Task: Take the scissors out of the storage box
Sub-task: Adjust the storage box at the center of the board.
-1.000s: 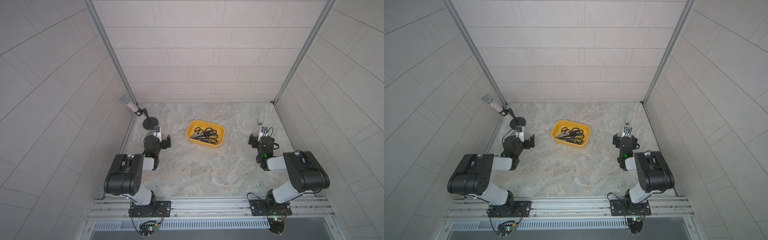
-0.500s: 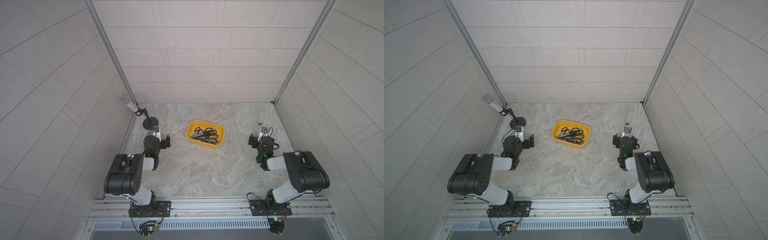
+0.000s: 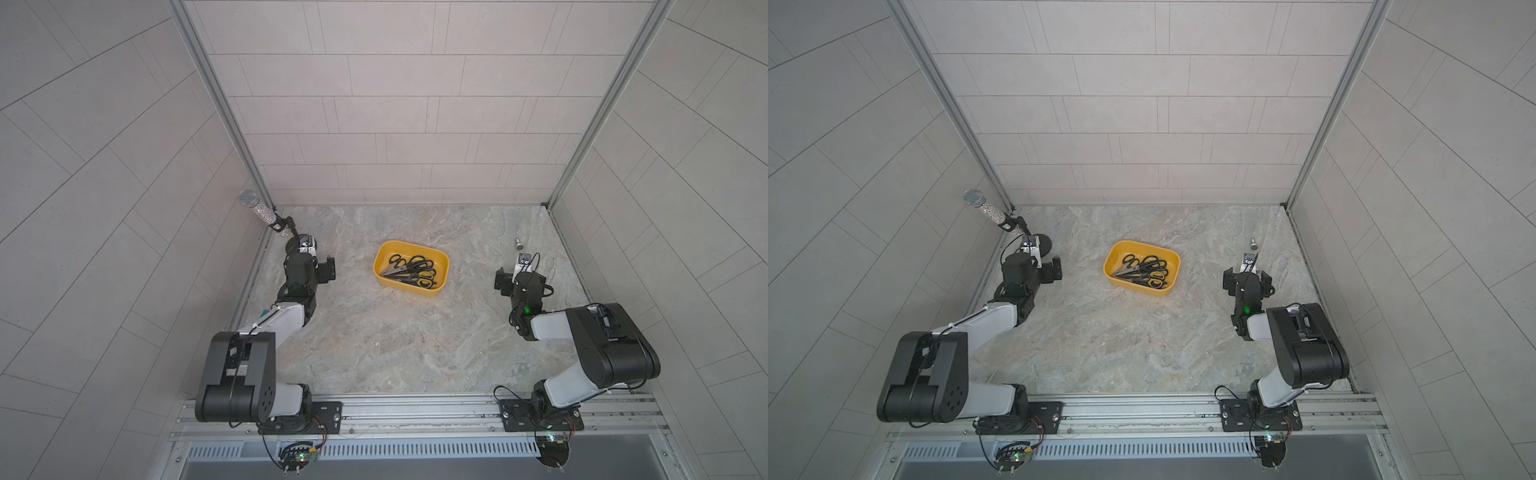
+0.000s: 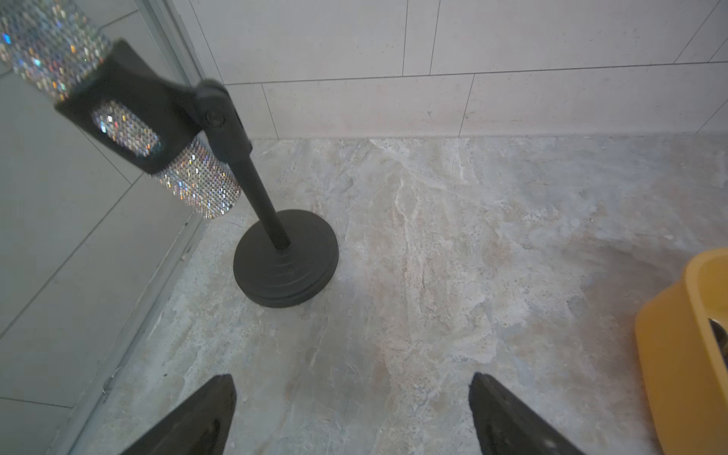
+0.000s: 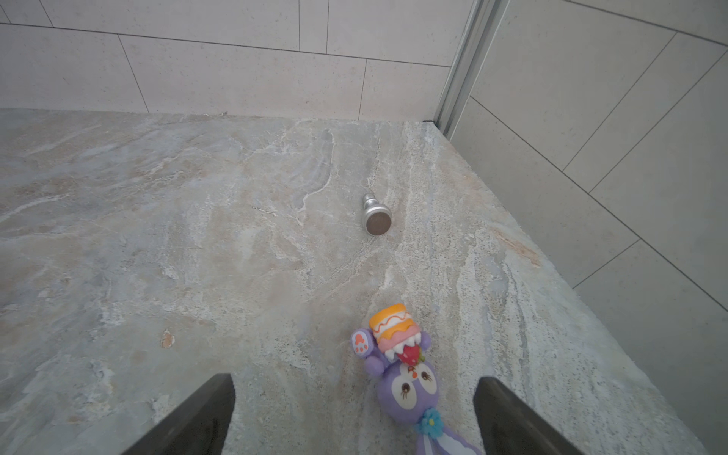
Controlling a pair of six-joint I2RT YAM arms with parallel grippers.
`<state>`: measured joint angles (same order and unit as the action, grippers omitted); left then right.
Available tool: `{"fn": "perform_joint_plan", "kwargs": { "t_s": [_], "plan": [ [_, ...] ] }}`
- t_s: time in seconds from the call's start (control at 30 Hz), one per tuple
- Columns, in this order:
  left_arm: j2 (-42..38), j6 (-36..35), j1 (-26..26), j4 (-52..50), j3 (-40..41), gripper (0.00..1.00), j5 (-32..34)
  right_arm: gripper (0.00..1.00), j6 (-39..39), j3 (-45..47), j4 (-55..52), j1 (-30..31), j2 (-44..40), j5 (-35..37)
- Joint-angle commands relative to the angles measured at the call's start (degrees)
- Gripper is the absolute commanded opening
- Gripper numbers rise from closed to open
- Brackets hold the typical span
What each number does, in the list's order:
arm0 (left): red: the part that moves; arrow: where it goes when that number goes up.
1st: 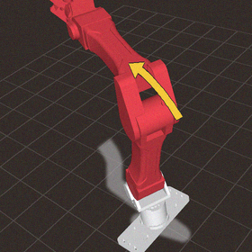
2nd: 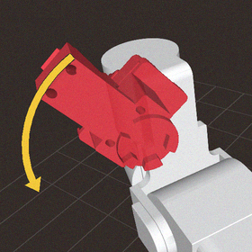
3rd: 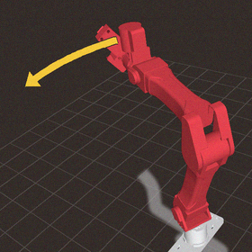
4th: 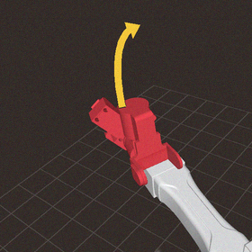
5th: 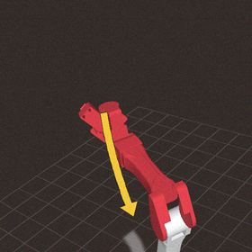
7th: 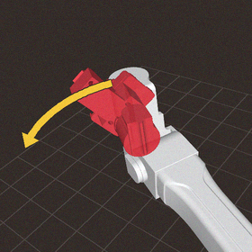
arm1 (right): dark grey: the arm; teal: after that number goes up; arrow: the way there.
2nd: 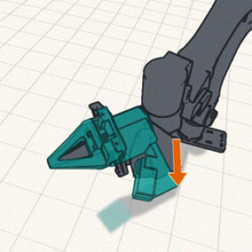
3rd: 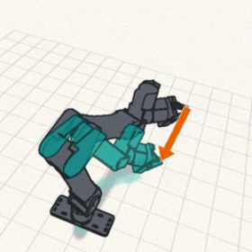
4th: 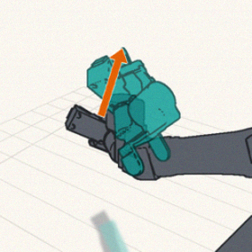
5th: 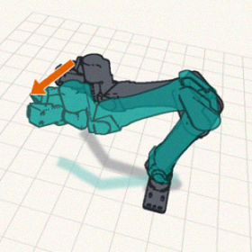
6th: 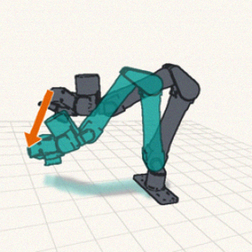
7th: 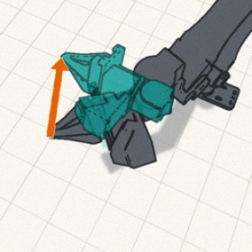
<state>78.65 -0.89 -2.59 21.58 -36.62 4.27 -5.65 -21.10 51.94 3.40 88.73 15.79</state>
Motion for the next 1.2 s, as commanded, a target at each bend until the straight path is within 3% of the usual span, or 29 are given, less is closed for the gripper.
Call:
{"fn": "perform_joint_plan", "kwargs": {
  "t_s": [0.0,0.1,0.2,0.33,0.5,0.57,0.63,0.67,0.77,0.87,0.93,1.03,1.17],
  "plan": [
    [-2.25,0.36,-2.67,-17.07,-5.61,1.00,2.70,1.00,0.49,0.43,1.35,0.25,-0.66,3.27],
    [-4.01,-1.66,-5.08,-20.09,-7.89,1.00,3.13,1.00,0.10,-1.98,-3.81,-0.58,-1.73,1.68],
    [-4.57,-0.16,-5.23,-20.91,-9.17,1.00,0.22,1.00,0.72,-17.43,-32.55,-0.89,-6.11,0.21],
    [-3.59,0.48,-5.43,-24.17,-13.51,1.00,-3.45,1.00,7.34,-30.06,-43.14,0.83,-8.01,0.42],
    [-1.03,4.06,-4.89,-34.33,-27.70,1.00,-5.89,1.00,4.52,-51.22,-61.48,3.11,-5.86,0.44],
    [0.64,4.19,-3.84,-35.42,-31.31,1.00,-13.17,1.00,-0.90,-59.94,-69.28,2.94,-4.06,-7.65],
    [2.53,7.53,-1.86,-34.46,-32.92,0.95,-22.35,1.00,1.05,-61.12,-70.37,2.78,-3.65,-18.55],
    [3.11,8.78,-2.01,-34.43,-33.58,0.91,-23.68,1.00,0.99,-60.28,-69.24,2.33,-3.67,-24.37],
    [3.00,9.53,-4.13,-37.38,-33.67,0.89,-19.35,0.91,-1.76,-61.45,-71.30,1.34,-1.41,-30.32],
    [2.85,11.77,-7.77,-44.41,-34.35,0.88,-11.87,0.96,-2.06,-64.45,-75.56,2.24,1.52,-27.97],
    [2.65,18.98,-9.94,-48.56,-33.85,0.87,-6.24,0.97,-3.23,-66.23,-77.64,3.07,2.94,-25.61],
    [1.79,32.47,-13.26,-51.35,-30.68,0.86,-5.51,1.00,-4.44,-68.63,-81.41,5.54,4.87,-20.93],
    [5.33,42.02,-21.11,-54.74,-31.88,0.84,2.66,1.00,-5.27,-67.50,-82.10,10.37,6.28,-15.94]
  ]
}}
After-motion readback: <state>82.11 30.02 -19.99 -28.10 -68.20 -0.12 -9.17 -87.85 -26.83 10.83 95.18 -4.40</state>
